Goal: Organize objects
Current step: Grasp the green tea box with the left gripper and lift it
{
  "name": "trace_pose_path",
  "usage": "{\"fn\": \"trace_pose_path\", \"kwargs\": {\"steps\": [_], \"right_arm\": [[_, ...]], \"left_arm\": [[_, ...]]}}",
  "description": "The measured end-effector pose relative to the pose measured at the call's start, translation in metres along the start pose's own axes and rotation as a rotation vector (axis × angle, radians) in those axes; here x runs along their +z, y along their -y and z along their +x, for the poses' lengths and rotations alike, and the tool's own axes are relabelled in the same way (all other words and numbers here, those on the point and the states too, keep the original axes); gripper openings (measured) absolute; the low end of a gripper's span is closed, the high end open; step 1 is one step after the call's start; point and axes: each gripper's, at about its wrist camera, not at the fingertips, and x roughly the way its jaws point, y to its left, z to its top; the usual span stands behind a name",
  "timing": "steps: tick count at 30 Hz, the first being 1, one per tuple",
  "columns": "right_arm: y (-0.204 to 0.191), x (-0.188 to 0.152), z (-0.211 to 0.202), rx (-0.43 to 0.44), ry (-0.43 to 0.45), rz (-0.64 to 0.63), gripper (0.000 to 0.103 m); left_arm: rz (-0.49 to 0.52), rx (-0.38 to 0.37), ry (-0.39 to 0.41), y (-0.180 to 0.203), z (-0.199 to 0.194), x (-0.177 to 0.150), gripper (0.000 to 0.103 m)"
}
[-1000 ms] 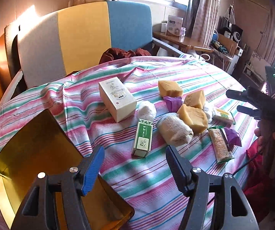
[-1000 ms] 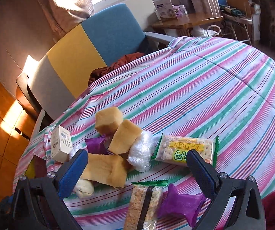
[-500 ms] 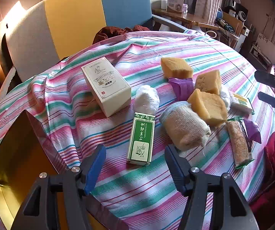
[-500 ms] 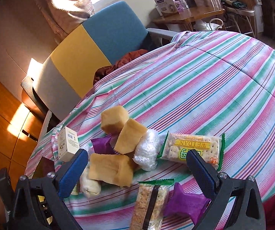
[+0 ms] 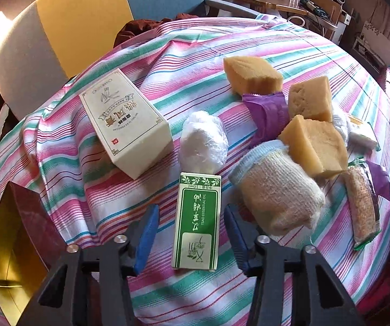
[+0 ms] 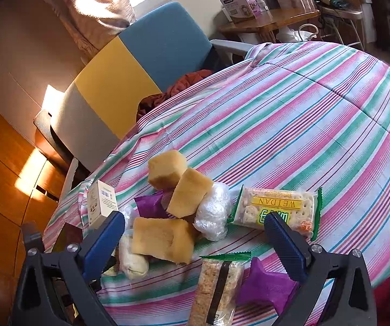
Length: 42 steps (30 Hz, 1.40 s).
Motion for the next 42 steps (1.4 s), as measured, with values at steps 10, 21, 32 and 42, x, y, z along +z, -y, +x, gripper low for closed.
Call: {"fn": "trace_pose_path", "kwargs": {"steps": [10,21,32,42], "right_arm": [[0.014,0.007,-0.005,-0.016,0.025,0.053,0.103],[0.021,0.005,0.009,-0.041,-0.041,0.078,0.103],[-0.019,-0.013,0.025,0.005,-0.129,-0.12,0.103],[-0.044,-0.041,0.037,-0.097,-0.252,-0.277,0.101]], "left_arm": [[-0.069,-0.066,0.125,0.01,-0.04,-0.039,0.03],[-0.105,-0.179,0.162,0.029,-0.08,-0.109,0.03],[-0.198,-0.179,0.229,-0.002,-0.115,-0.143,0.03],[-0.281,-0.174,0.282,-0.033,-0.134,-0.17,0.03]]}}
